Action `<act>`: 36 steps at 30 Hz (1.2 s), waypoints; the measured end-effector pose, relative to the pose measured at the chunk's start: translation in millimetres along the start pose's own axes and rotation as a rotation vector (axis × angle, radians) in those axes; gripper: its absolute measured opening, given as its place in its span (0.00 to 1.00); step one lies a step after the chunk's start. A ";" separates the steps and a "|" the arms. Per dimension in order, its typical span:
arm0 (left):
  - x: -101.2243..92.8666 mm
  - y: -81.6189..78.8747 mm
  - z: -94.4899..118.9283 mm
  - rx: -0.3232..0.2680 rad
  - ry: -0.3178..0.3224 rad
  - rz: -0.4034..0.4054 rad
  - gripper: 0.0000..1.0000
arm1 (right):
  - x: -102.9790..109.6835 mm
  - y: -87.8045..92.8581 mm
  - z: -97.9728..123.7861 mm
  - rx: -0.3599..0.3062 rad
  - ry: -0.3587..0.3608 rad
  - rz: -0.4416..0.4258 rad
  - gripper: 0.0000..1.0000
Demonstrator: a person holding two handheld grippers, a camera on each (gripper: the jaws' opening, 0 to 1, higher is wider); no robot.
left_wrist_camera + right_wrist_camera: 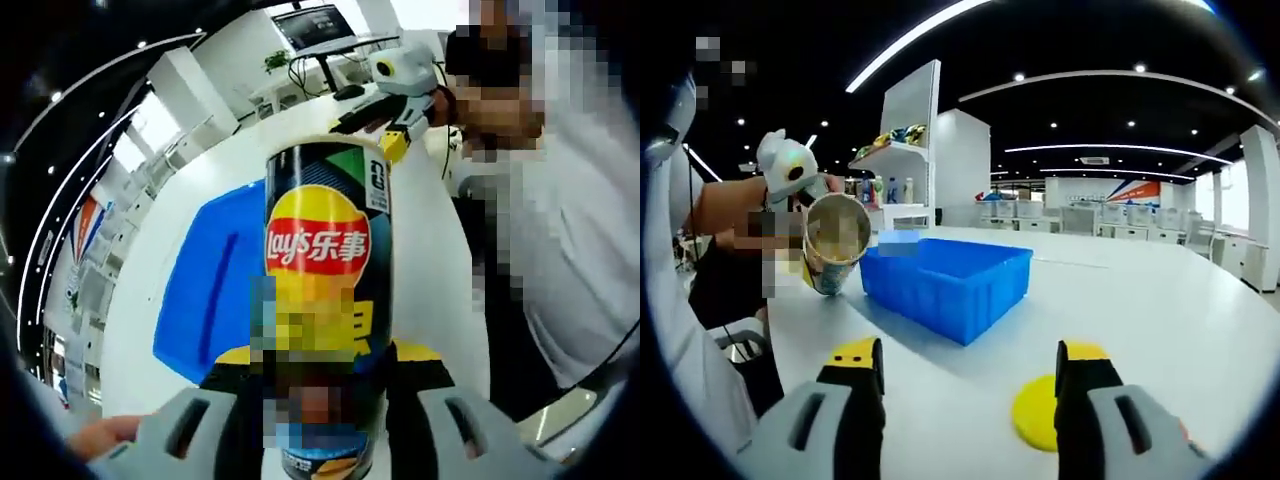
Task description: Open the lid of the chip container on the table, take out the chips, place them into the box in front of the container, and close the lid
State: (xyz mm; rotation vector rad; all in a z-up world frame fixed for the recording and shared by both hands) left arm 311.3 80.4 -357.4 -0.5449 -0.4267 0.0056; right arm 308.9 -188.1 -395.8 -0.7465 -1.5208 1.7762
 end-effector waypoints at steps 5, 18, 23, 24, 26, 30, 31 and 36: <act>-4.7 -5.3 1.0 0.012 0.020 -0.009 0.46 | -0.9 -6.6 8.0 -0.022 0.001 -0.071 0.51; -14.1 3.7 -14.2 0.191 0.070 -0.118 0.46 | 0.8 -6.2 9.9 -0.011 0.000 -0.109 0.45; -13.9 4.6 -18.3 0.231 0.109 -0.095 0.46 | 3.6 -6.1 10.6 -0.018 -0.036 -0.188 0.42; -13.9 5.0 -19.5 0.239 0.112 -0.080 0.46 | 5.3 -5.6 10.2 -0.018 -0.050 -0.194 0.42; -17.7 7.4 -22.0 0.240 0.142 -0.087 0.46 | 8.4 -4.6 9.1 -0.017 -0.069 -0.198 0.43; -21.6 7.2 -25.8 0.240 0.156 -0.072 0.46 | 15.0 3.2 5.3 0.012 -0.083 -0.161 0.40; -21.3 5.7 -24.9 0.227 0.161 -0.062 0.46 | 16.8 4.7 4.5 0.017 -0.091 -0.155 0.40; -23.3 3.6 -26.1 0.216 0.171 -0.058 0.46 | 20.9 11.3 -0.7 0.062 -0.090 -0.128 0.37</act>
Point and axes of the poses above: the point that each gripper's makers call its tool centre point, and the gripper's own axes: z roughly backward along the fingers, x roughly to its left, y roughly out of its underside, the point moved 6 cm from there along z, roughly backward along the fingers, and after that the axes turned 1 degree about -y, right-handed, at the moved point
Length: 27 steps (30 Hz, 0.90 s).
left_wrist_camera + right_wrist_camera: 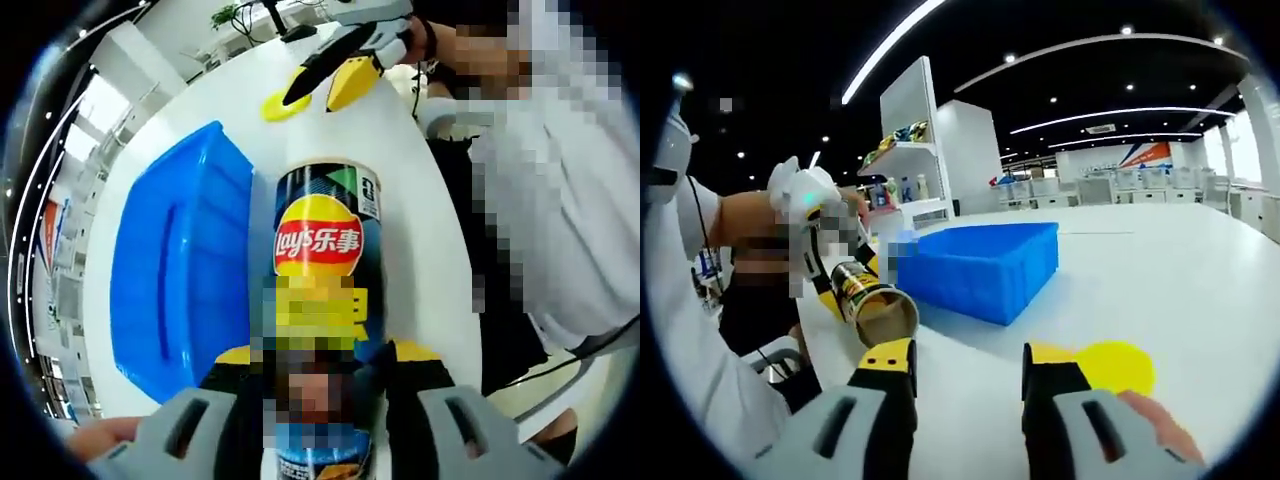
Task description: Open the lid of the chip container on the table, take out the chips, place them into the box in front of the container, and close the lid
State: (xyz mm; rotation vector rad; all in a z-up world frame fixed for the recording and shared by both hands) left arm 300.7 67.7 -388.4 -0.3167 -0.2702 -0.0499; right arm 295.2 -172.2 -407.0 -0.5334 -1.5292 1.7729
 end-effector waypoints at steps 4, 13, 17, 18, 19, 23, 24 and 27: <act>-0.5 -0.4 0.2 -0.002 0.000 0.001 0.46 | -1.5 -0.6 -2.3 0.003 0.001 -0.014 0.36; 0.2 -0.6 -0.4 -0.009 0.003 -0.005 0.46 | 26.8 -6.5 -20.7 0.152 -0.223 -0.223 0.29; 1.2 0.5 -0.7 -0.006 0.007 -0.007 0.46 | 30.2 -12.4 -32.3 0.177 -0.255 -0.331 0.28; 1.0 0.8 -0.6 -0.005 0.006 -0.010 0.46 | 30.6 -10.4 -33.9 0.217 -0.256 -0.365 0.27; 0.6 0.3 -0.7 -0.005 0.005 -0.010 0.46 | 30.0 -10.6 -37.8 0.234 -0.250 -0.387 0.27; 0.6 0.8 -0.5 -0.008 0.005 -0.008 0.46 | 35.5 -7.7 -45.6 0.311 -0.268 -0.443 0.25; 0.6 0.8 -0.5 -0.010 0.004 -0.008 0.46 | 37.9 -8.0 -46.7 0.319 -0.280 -0.470 0.25; 0.2 1.3 -0.2 -0.018 0.001 -0.015 0.46 | 44.2 -8.7 -50.1 0.348 -0.314 -0.530 0.26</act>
Point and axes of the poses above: the point that each gripper's makers call its tool centre point, and the gripper's own axes: z roughly backward along the fingers, x roughly to its left, y roughly out of its underside, the point moved 6 cm from there along z, roughly backward along the fingers, and after that the axes turned 1 degree about -y, right-handed, at the moved point
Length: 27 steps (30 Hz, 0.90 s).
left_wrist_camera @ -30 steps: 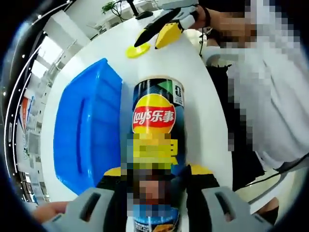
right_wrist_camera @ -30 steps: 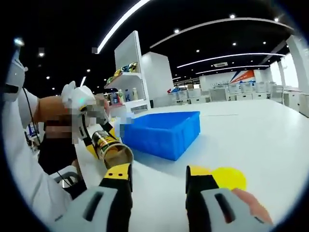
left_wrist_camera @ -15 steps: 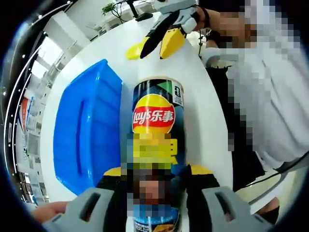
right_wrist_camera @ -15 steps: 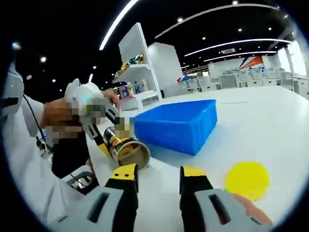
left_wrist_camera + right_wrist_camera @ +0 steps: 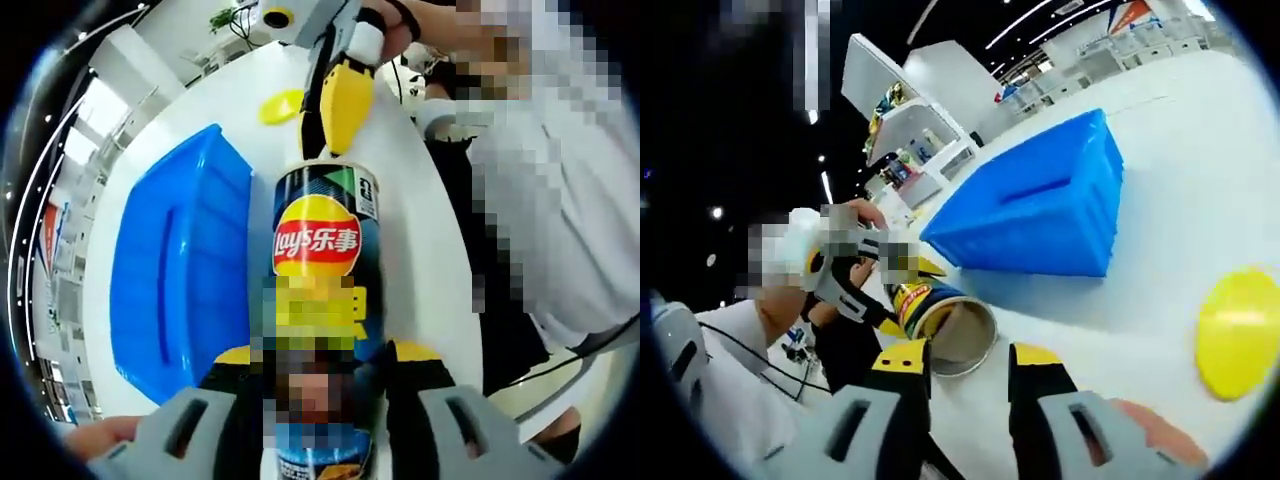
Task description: Open the lid of the chip container on the table, take out the chips, place them into the box in front of the container, and close the lid
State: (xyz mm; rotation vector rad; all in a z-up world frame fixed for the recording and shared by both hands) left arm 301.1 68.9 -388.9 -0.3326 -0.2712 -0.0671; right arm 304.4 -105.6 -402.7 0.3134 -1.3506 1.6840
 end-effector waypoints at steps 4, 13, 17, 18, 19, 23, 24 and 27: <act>0.0 -0.9 -0.4 0.003 0.003 -0.001 0.46 | 0.3 -4.7 -2.8 0.006 -0.012 -0.014 0.28; 1.1 0.4 -0.7 -0.002 0.009 -0.003 0.46 | 2.8 -3.8 -6.0 0.054 -0.035 -0.093 0.24; 0.6 -0.4 -0.9 -0.007 0.010 -0.001 0.47 | -0.2 -2.3 -11.7 0.092 -0.046 -0.099 0.24; 0.6 -0.3 -0.8 -0.008 0.010 -0.001 0.47 | -0.3 -2.0 -12.5 0.095 -0.046 -0.101 0.24; 0.5 0.0 -0.8 -0.009 0.009 0.000 0.47 | 0.3 -1.8 -14.0 0.095 -0.044 -0.099 0.23; 0.4 0.5 -0.7 -0.010 0.008 -0.001 0.47 | -0.7 -2.0 -19.5 0.121 -0.049 -0.133 0.21; 0.3 0.5 -0.7 -0.009 0.008 -0.001 0.46 | -0.3 -1.4 -20.9 0.129 -0.039 -0.139 0.21; 1.0 0.4 -0.9 0.000 0.013 -0.009 0.46 | 4.3 -3.4 -20.8 0.148 -0.031 -0.110 0.18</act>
Point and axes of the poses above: the point that each gripper's makers call its tool centre point, and the gripper's own axes: z roughly backward along the fingers, x roughly to its left, y roughly out of its underside, the point moved 6 cm from there along z, roughly backward along the fingers, and after that the axes turned 1 degree about -y, right-handed, at the moved point
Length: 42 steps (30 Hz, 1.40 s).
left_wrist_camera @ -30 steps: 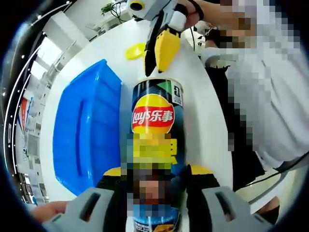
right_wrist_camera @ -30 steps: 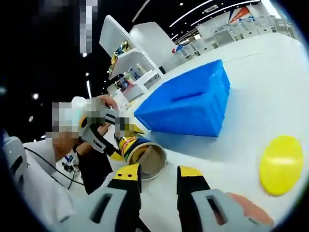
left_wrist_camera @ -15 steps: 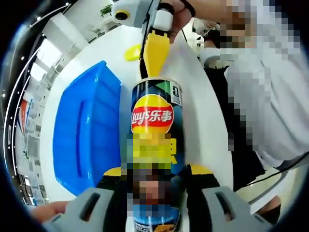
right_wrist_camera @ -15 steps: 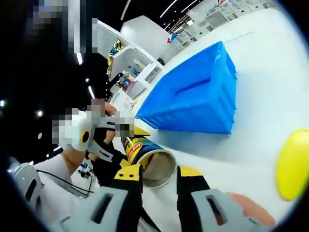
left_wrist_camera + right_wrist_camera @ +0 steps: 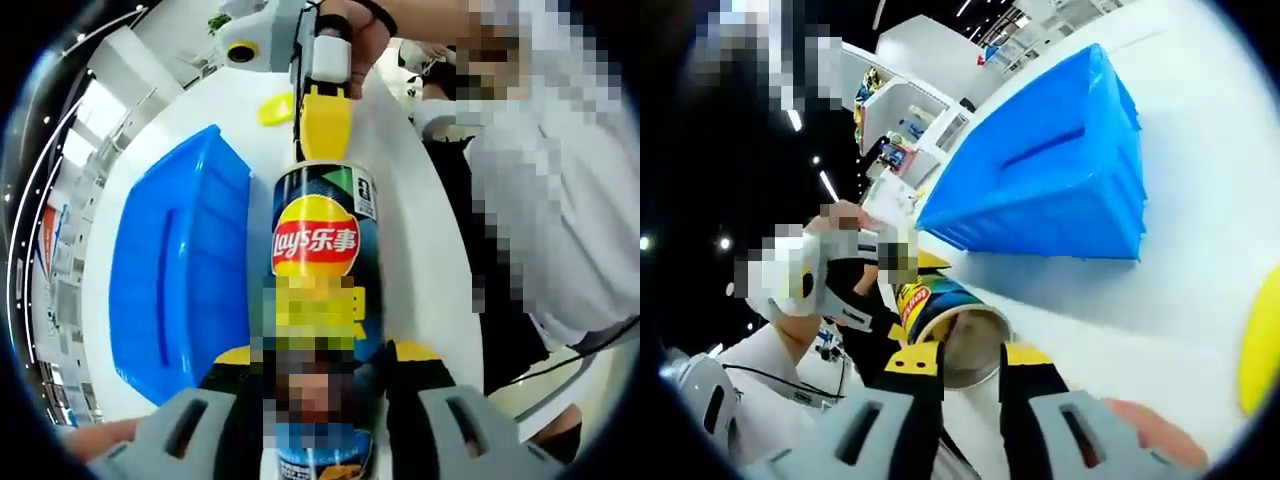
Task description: Open the lid of the chip container on the table, take out the chips, place them into the box in front of the container, and close the lid
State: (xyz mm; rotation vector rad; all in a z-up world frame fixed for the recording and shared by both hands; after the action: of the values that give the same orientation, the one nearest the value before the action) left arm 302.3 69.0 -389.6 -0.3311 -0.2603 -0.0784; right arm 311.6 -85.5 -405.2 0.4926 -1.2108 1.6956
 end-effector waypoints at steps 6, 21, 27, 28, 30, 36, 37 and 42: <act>5.3 2.6 -3.0 -0.024 0.025 0.014 0.46 | 5.7 -3.3 -0.2 0.000 -0.018 0.012 0.04; 3.0 3.0 -0.4 -0.058 0.014 0.047 0.46 | 2.3 -4.9 -0.3 -0.067 0.009 -0.140 0.00; 3.2 3.8 1.1 -0.095 0.004 0.047 0.46 | 4.1 -9.8 6.0 -0.029 0.089 -0.070 0.00; 2.0 3.2 1.4 -0.095 0.002 0.046 0.46 | 2.7 -9.7 8.8 -0.022 0.095 -0.073 0.00; 1.9 3.0 1.2 -0.092 0.000 0.039 0.46 | -3.3 -7.1 15.0 -0.003 0.156 -0.086 0.00; 1.9 5.0 2.5 -0.082 0.000 0.031 0.46 | -10.0 -9.5 25.6 -0.057 0.123 -0.032 0.00; 2.4 5.2 1.9 -0.078 -0.001 0.029 0.46 | -6.4 -9.0 24.0 -0.055 0.109 -0.027 0.00; 3.6 5.6 1.3 -0.072 0.001 0.026 0.46 | -0.5 -8.4 19.4 -0.037 0.055 0.005 0.02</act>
State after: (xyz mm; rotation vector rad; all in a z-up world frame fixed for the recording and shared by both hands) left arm 306.1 74.6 -389.2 -0.4059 -0.2526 -0.0627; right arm 315.3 -102.4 -393.1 0.4185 -1.2020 1.6772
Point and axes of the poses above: the point that each gripper's makers call its tool centre point, and the gripper's own axes: z roughly backward along the fingers, x roughly to its left, y roughly out of its underside, the point moved 6 cm from there along z, roughly backward along the fingers, and after that the axes turned 1 degree about -y, right-handed, at the moved point
